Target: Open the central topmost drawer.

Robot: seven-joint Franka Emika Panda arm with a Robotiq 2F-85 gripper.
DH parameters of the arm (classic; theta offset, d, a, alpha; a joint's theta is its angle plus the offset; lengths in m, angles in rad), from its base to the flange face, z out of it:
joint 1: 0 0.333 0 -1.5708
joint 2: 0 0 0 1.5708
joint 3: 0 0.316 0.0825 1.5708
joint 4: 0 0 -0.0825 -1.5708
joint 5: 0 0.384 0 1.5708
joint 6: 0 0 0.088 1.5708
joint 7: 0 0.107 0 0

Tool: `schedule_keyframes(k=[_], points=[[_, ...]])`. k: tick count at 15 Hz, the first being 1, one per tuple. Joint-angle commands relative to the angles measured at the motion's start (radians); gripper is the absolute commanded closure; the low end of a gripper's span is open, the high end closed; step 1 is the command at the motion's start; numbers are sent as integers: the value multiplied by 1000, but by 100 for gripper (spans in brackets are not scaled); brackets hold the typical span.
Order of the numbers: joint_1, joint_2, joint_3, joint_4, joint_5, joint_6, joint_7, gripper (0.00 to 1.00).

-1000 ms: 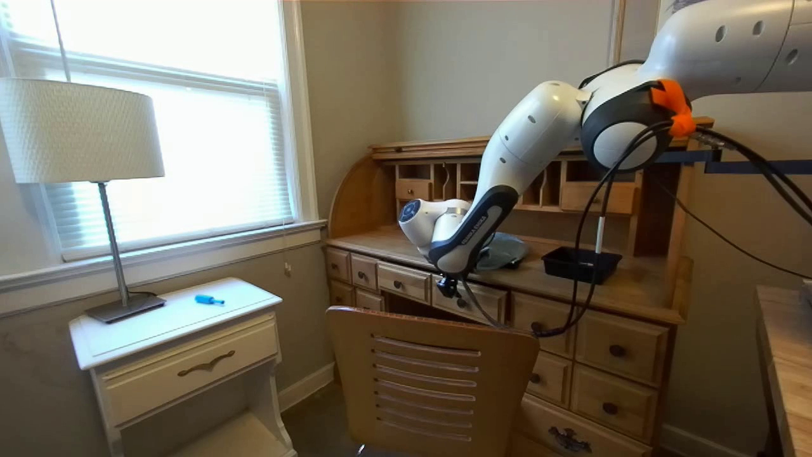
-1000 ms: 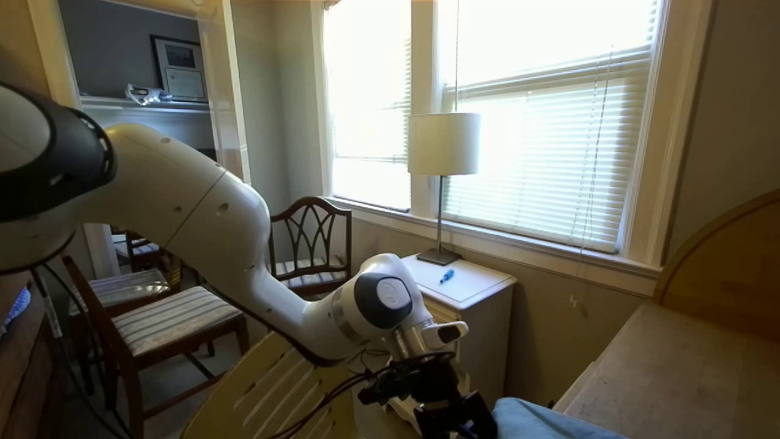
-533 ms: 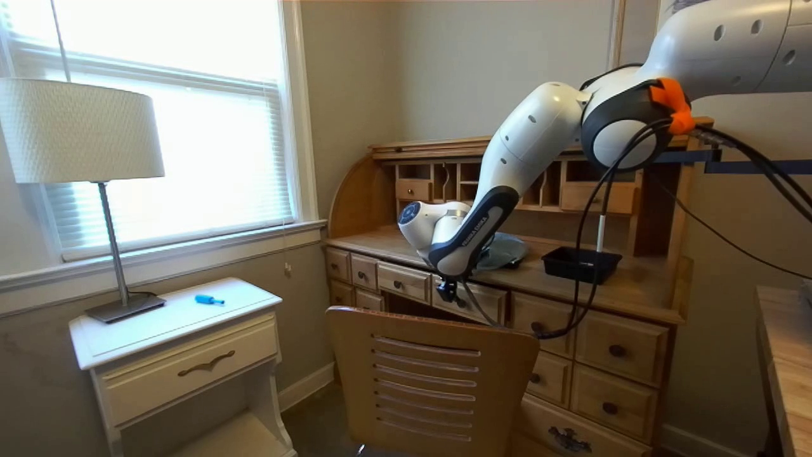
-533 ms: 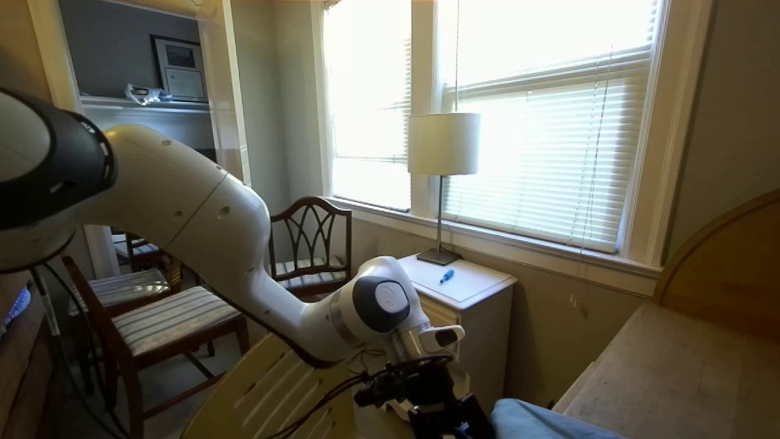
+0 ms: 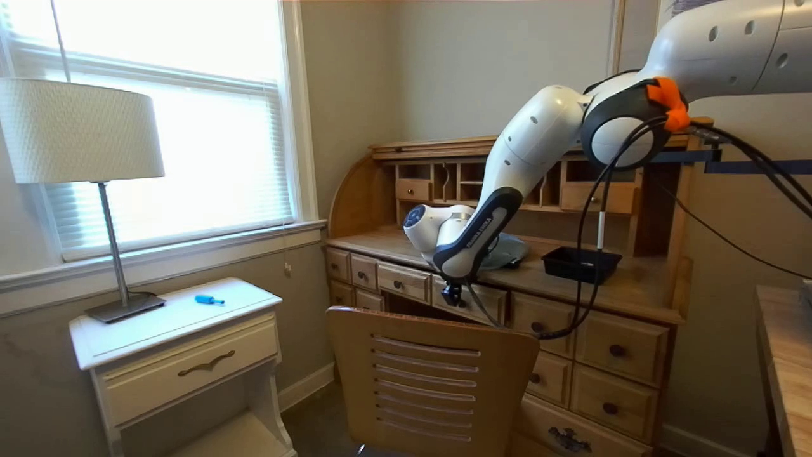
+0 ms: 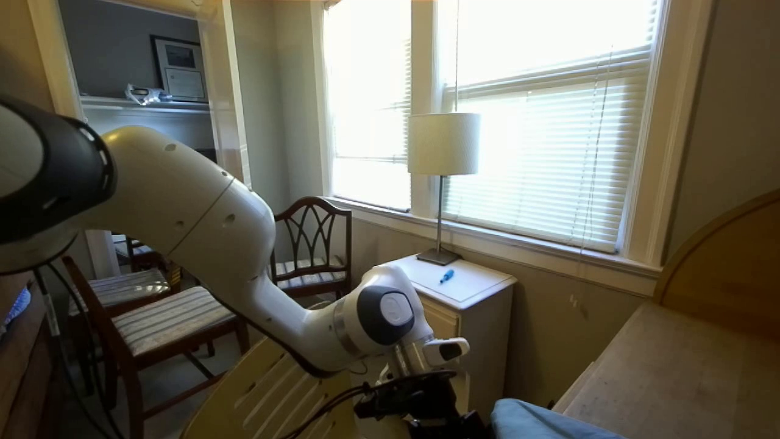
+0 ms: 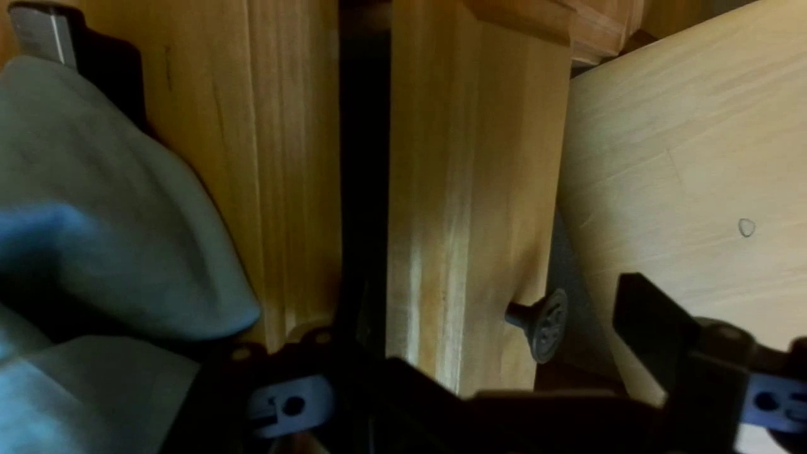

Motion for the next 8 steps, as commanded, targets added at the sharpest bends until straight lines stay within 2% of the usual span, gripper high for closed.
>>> schedule_keyframes(k=[1,5,6,7,8], points=[[-36,7,39,18,-31,-4,0,0],[-64,1,80,1,-12,-3,-13,0],[-75,1,98,5,-2,4,-24,5],[-81,4,109,15,5,4,-28,26],[-102,55,118,105,38,-17,-49,29]])
